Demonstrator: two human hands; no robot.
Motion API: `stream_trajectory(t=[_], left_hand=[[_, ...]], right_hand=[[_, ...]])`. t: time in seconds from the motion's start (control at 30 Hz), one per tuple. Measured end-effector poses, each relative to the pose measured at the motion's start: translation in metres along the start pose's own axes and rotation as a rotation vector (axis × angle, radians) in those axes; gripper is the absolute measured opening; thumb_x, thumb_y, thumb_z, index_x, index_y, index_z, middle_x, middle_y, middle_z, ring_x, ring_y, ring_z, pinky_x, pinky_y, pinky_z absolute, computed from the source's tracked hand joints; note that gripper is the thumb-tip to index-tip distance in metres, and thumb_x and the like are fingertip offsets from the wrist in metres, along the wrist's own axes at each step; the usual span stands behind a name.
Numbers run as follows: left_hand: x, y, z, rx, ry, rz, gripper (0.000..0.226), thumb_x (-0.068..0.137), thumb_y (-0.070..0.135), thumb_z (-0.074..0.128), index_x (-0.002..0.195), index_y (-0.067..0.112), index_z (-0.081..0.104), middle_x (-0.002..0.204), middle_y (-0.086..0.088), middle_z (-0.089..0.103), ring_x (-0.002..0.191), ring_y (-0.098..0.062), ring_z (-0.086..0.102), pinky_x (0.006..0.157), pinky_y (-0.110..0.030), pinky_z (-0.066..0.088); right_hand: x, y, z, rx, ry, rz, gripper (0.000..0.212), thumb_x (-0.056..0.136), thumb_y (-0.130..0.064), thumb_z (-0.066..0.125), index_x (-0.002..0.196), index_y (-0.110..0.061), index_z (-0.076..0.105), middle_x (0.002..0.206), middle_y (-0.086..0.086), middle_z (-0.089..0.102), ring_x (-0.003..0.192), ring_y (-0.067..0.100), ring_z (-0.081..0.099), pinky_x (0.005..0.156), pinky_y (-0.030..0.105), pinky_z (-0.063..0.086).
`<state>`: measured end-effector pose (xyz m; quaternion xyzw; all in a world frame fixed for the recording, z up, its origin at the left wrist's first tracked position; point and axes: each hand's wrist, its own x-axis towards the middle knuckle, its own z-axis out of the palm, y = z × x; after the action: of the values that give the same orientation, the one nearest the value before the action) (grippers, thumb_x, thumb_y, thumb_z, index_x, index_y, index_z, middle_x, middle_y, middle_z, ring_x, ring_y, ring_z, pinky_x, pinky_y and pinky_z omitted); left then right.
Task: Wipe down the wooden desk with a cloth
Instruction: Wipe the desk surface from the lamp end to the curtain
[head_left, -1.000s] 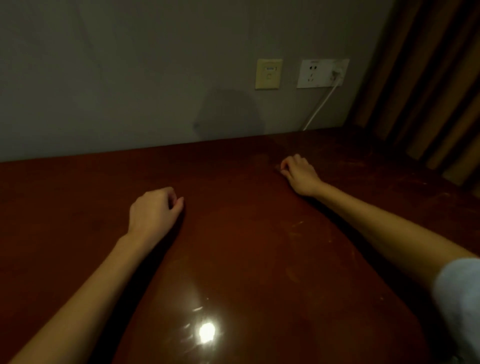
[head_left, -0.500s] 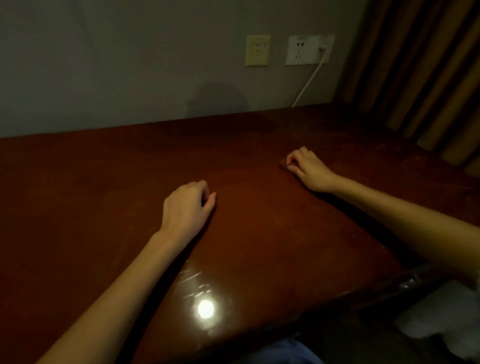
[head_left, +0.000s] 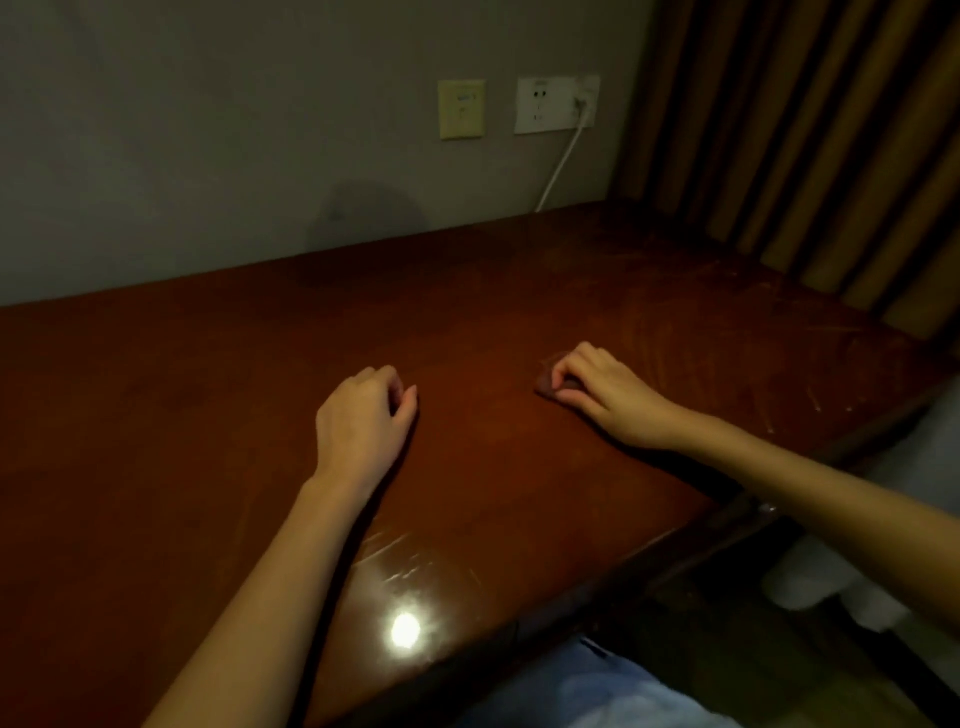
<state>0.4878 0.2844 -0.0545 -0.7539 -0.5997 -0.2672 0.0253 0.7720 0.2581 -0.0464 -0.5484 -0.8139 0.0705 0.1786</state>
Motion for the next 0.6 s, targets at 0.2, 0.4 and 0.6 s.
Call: stream_trajectory(t=[0.2, 0.4, 0.6], left_hand=[[0.001, 0.002, 0.0, -0.005, 0.009, 0.006, 0.022, 0.095, 0.034, 0.053, 0.076, 0.022, 0.053, 0.074, 0.006, 0.052, 0.065, -0.008, 0.049, 0.053, -0.019, 0.033], [0.002, 0.003, 0.001, -0.008, 0.005, 0.02, 0.02, 0.095, 0.034, 0.053, 0.079, 0.021, 0.055, 0.075, 0.006, 0.053, 0.065, -0.008, 0.05, 0.053, -0.02, 0.034], [0.002, 0.001, 0.001, -0.002, -0.009, 0.028, 0.021, 0.095, 0.036, 0.052, 0.081, 0.021, 0.055, 0.078, 0.005, 0.054, 0.068, -0.01, 0.052, 0.056, -0.022, 0.036]], right_hand=[[0.056, 0.011, 0.004, -0.099, 0.129, 0.347, 0.022, 0.098, -0.031, 0.044, 0.113, -0.017, 0.051, 0.122, 0.006, 0.046, 0.116, 0.024, 0.044, 0.096, 0.036, 0.035], [0.039, -0.056, 0.03, -0.058, 0.143, 0.107, 0.019, 0.096, -0.032, 0.047, 0.11, -0.02, 0.052, 0.116, 0.003, 0.047, 0.11, 0.02, 0.045, 0.091, 0.034, 0.034], [-0.033, -0.036, 0.006, 0.073, 0.045, -0.041, 0.01, 0.094, -0.031, 0.054, 0.102, -0.025, 0.055, 0.104, -0.005, 0.045, 0.102, 0.016, 0.047, 0.087, 0.031, 0.037]])
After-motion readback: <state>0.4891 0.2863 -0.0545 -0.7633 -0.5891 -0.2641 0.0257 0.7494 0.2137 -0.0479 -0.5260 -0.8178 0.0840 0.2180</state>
